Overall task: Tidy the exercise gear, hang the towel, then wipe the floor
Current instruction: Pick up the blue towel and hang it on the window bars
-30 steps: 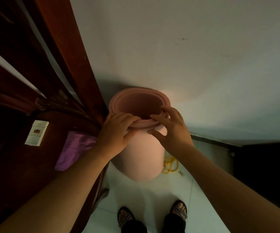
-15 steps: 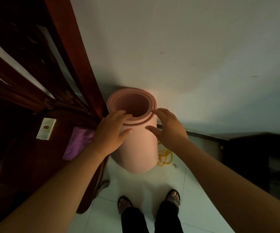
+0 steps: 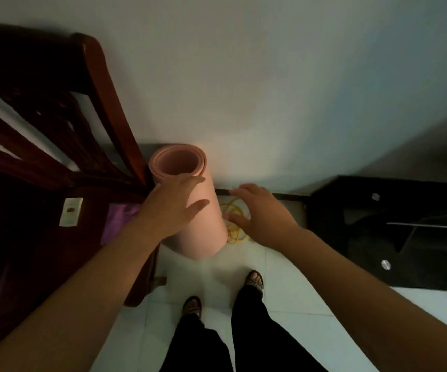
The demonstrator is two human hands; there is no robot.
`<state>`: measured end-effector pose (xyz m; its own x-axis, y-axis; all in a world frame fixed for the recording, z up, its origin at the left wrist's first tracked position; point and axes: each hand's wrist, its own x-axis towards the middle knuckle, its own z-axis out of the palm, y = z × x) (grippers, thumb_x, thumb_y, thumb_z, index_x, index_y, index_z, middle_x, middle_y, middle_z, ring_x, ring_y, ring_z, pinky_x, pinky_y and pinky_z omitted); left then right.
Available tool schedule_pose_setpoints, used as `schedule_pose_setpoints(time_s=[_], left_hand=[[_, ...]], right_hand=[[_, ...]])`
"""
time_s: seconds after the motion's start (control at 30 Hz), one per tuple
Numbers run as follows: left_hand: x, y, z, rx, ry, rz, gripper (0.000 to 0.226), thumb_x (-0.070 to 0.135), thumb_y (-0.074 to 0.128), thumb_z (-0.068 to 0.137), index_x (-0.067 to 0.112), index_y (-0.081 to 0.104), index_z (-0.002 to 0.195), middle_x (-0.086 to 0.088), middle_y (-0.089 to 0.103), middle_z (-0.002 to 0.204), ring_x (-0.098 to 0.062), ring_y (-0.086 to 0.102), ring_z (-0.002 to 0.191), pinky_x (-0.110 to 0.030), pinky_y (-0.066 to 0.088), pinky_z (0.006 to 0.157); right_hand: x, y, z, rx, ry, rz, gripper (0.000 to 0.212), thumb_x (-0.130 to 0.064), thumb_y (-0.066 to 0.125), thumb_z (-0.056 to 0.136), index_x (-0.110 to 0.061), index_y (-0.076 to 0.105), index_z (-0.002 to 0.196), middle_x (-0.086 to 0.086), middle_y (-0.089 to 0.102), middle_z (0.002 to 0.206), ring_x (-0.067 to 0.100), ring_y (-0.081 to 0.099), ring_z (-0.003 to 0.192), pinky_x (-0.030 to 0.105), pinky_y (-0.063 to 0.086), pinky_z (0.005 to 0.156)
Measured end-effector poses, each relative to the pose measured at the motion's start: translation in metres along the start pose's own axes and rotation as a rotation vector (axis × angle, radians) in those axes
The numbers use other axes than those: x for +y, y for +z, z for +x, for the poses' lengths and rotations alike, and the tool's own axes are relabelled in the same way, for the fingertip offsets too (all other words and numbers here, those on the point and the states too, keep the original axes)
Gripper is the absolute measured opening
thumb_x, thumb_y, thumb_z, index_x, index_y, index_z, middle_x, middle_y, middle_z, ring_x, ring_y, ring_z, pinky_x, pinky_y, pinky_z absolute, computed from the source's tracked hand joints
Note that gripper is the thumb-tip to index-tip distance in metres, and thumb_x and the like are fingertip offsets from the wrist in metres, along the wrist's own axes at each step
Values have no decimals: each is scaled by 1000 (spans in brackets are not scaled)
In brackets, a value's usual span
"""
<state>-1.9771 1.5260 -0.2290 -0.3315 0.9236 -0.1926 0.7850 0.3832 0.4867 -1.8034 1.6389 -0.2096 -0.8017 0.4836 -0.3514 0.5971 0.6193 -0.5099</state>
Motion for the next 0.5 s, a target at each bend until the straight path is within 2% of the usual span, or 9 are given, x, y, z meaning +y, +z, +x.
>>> schedule_pose_setpoints(time_s=[0.1,0.23,0.4,0.5], left_hand=[[27,-18,-10,49,105,-19,51,37,59,86,16,48,131,-6,50,133,-26,48,120,-44,42,99],[47,-43,-40,69,201,-63,54,46,53,85,23,45,133,-1,48,134,-22,44,123,-51,43,97],[51,-69,-85,74,333,-73,59,54,47,81,23,46,132,1,49,133,-18,43,124,-51,42,98],[57,-75,-109,71,417,-91,62,57,41,80,21,48,130,0,50,132,-14,41,122,-47,42,99]], right_hand=[[-16,-14,-35,78,66,8,57,-51,52,88,-23,41,137,1,40,142,20,35,130,37,33,107],[-43,-20,-80,228,171,27,58,-51,51,89,-25,38,139,-3,36,145,15,31,133,29,26,108],[-80,-10,-134,318,283,74,58,-54,49,88,-27,39,138,-6,43,139,13,38,128,26,31,102],[-100,-2,-166,374,335,95,59,-55,48,88,-28,38,138,-7,42,140,12,37,128,28,32,105]])
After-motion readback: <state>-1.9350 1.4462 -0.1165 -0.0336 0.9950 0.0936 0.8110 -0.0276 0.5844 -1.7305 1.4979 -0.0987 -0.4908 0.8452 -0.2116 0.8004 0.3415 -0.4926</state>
